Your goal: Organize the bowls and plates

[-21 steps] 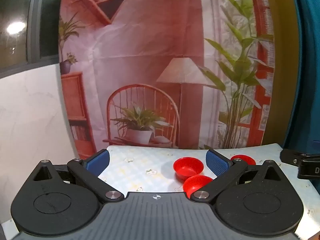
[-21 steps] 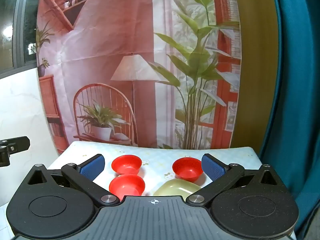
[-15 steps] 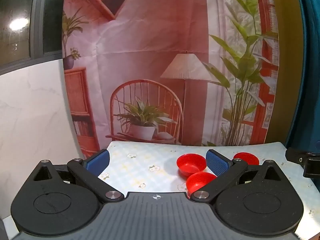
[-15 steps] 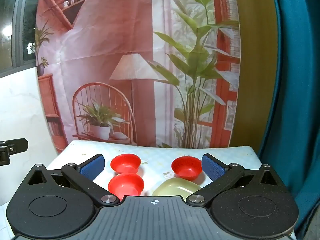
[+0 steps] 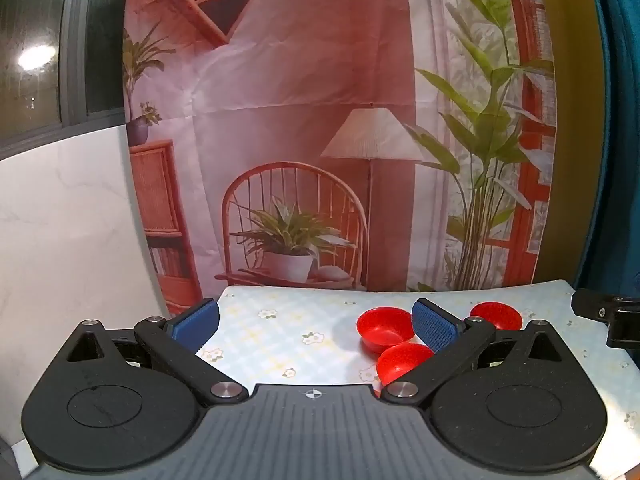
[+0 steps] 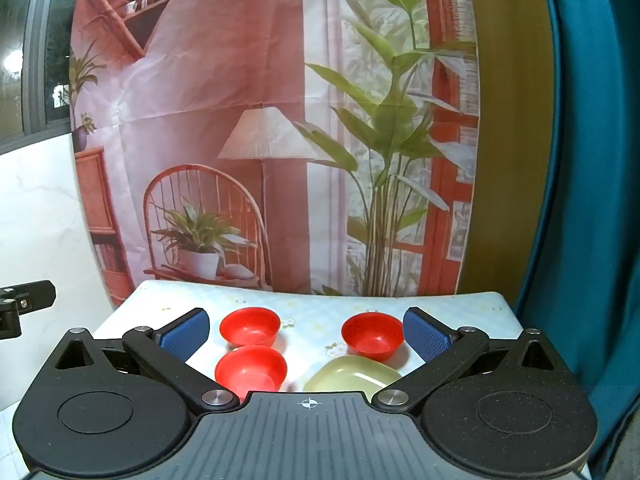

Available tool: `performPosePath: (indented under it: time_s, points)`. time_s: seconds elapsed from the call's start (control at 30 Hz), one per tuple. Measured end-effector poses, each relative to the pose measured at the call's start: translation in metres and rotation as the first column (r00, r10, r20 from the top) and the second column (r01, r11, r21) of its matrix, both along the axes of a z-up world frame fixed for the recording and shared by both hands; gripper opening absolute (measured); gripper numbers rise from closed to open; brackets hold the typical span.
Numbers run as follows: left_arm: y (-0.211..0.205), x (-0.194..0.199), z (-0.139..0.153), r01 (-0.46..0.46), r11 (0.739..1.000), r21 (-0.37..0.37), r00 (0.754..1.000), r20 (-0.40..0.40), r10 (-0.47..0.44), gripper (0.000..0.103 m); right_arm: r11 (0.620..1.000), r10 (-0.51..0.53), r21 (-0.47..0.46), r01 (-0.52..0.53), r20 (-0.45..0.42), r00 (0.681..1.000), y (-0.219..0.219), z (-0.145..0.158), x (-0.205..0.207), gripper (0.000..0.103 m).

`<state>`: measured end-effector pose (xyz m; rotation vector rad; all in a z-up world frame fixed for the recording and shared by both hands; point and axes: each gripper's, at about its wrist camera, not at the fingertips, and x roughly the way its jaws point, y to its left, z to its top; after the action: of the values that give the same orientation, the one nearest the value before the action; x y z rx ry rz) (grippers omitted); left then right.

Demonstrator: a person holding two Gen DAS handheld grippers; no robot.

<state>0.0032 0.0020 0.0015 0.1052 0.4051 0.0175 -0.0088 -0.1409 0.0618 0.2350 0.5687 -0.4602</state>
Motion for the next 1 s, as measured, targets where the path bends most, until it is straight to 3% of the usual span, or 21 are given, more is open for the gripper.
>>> performPosePath:
  time_s: [1.0]
  points:
    - [0.0012,-0.0056,-0.0028,0.006,1.0,0.025,1.0,0.031,-0.007,0.103,1.0,-0.001,0.0,0.001,0.001,1.0,-0.0019,0.0008,-0.0011,0.103]
